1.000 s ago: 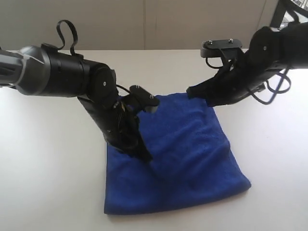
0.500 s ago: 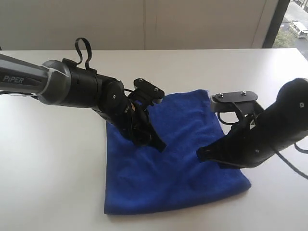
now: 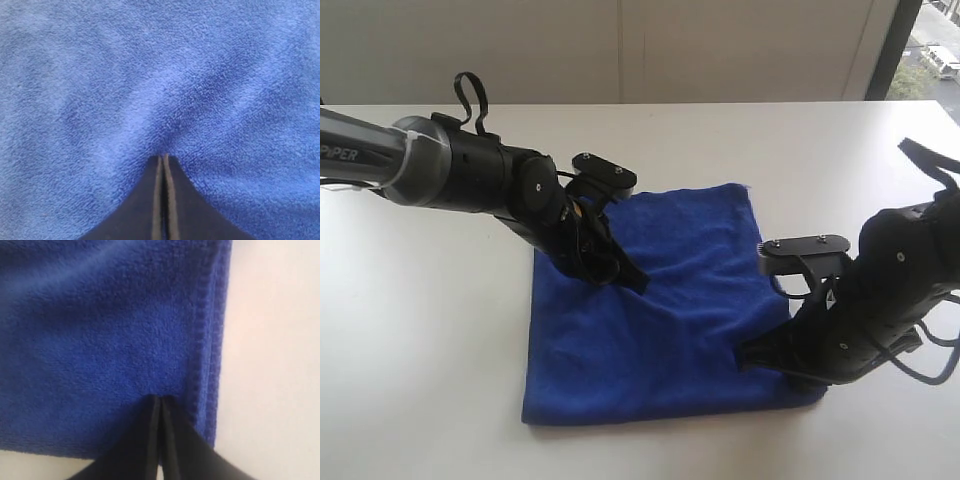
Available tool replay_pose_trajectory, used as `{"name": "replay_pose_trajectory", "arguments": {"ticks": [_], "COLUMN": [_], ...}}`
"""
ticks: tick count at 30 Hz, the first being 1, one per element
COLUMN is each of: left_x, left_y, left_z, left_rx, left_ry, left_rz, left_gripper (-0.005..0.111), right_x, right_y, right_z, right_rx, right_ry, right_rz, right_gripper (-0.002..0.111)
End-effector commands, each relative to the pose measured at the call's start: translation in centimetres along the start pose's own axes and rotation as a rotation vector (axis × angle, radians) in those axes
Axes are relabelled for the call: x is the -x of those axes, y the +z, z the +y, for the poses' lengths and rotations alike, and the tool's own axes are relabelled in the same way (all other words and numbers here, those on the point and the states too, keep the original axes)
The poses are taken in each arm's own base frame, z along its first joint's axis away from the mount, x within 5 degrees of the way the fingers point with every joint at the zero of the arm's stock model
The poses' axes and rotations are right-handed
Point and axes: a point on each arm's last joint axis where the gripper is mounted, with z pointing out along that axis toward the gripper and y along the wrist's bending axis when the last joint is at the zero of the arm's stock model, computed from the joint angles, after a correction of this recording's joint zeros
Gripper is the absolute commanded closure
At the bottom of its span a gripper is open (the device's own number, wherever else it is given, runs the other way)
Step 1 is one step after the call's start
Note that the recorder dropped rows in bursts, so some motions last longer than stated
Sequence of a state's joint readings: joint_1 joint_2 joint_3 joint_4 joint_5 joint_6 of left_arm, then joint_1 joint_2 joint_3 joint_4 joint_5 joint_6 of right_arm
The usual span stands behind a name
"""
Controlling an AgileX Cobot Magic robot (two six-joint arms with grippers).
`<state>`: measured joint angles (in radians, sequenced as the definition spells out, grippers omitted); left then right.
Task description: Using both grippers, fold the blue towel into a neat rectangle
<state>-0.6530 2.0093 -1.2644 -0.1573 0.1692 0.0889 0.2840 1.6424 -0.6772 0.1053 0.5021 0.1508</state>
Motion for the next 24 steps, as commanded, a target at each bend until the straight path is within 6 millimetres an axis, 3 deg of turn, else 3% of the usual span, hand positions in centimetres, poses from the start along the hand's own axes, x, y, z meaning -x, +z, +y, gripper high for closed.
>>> {"name": "replay_pose_trajectory", "arguments": {"ticks": [1,8,16,24], "left_x": [-0.9,-0.9,-0.9,-1.1], "left_y": [0.5,0.5,0.5,0.5], "left_z": [0.5,0.5,0.5,0.5], "left_rx": [-0.001,-0.001,-0.002,-0.006], "left_ry": [-0.011,-0.011,-0.011,-0.015], "left_rz": [0.064,0.064,0.066,0.084], "left_gripper": [0.107,0.107,0.107,0.107], "right_x": [-1.3,-1.4,0.6,1.8], "right_y": [0.3,-0.3,-3.7,-0.9], "right_z": [-0.3,-0.2,0.4,0.5], "right_rx": [-0.027,-0.028,0.034,0.034], "right_ry": [-0.009,-0.012,-0.010,-0.002], "right_rz": [0.101,0.112,-0.155,-0.199], "right_gripper": [0.108,0.108,0.108,0.108]}}
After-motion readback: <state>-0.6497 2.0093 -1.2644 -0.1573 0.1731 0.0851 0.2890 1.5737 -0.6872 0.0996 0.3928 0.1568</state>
